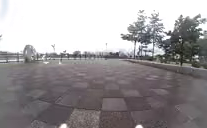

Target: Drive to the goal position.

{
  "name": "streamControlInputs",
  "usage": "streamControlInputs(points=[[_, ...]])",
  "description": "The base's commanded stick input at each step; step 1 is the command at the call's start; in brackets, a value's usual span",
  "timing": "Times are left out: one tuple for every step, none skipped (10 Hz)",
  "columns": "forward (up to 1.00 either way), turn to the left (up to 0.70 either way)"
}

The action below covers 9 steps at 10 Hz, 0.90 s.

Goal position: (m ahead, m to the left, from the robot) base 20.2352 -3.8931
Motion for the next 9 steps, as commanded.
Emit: streamControlInputs(points=[[0.85, 0.01], [0.85, 0.01], [0.85, 0.01], [0.85, 0.01], [0.85, 0.00], [0.85, -0.15], [0.85, -0.32], [0.85, -0.32], [0.85, -0.33]])
